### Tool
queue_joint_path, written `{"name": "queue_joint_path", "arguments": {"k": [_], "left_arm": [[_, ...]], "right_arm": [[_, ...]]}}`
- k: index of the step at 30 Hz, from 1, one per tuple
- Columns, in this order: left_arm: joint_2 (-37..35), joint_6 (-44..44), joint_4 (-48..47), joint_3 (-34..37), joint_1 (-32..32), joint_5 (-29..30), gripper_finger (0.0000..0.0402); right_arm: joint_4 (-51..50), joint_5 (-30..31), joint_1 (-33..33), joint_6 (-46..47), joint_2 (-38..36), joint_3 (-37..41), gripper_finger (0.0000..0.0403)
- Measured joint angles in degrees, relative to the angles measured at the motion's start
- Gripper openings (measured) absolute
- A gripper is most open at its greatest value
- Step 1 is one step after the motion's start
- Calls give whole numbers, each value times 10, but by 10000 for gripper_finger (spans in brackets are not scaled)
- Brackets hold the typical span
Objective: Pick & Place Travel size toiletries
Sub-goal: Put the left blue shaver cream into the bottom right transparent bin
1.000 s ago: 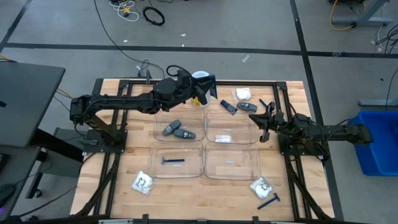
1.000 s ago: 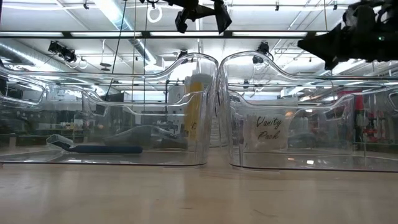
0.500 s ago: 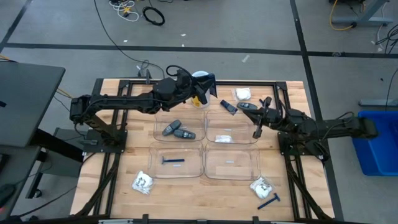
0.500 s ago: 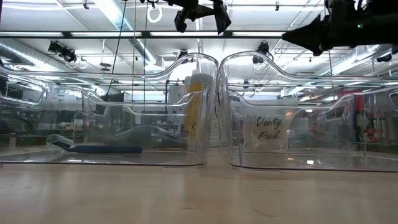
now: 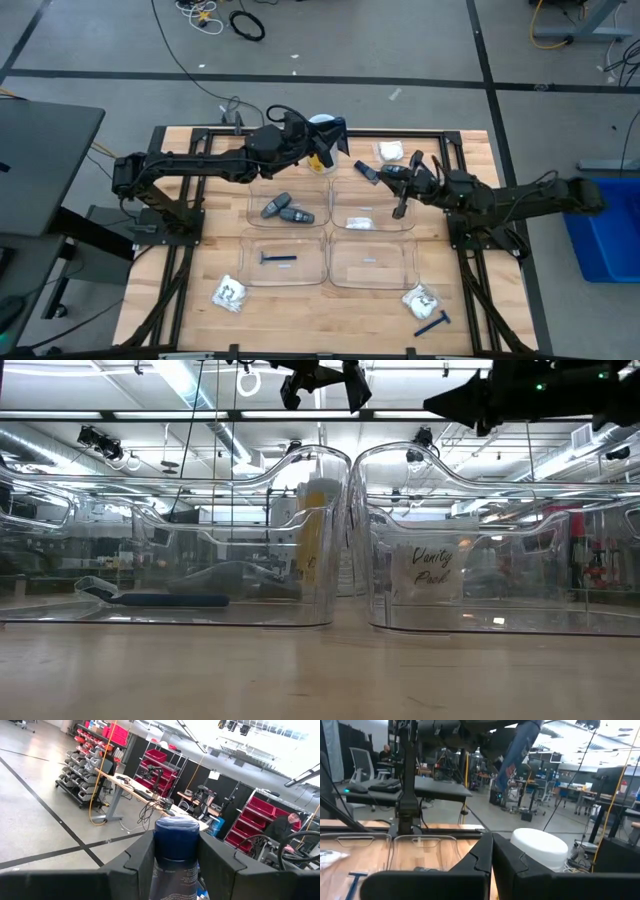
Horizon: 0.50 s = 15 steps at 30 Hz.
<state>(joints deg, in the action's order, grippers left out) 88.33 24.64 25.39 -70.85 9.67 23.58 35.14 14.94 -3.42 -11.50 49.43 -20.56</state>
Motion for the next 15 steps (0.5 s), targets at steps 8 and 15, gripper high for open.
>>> {"name": "queue_joint_path", "arguments": {"k": [8,15], "left_arm": [[0,-15,2,0,0,10,139],[0,-16,2,0,0,10,139]], "right_arm": [[37,52,0,20,61,-35,16],[79,94,-1,95,96,-56,53]]}}
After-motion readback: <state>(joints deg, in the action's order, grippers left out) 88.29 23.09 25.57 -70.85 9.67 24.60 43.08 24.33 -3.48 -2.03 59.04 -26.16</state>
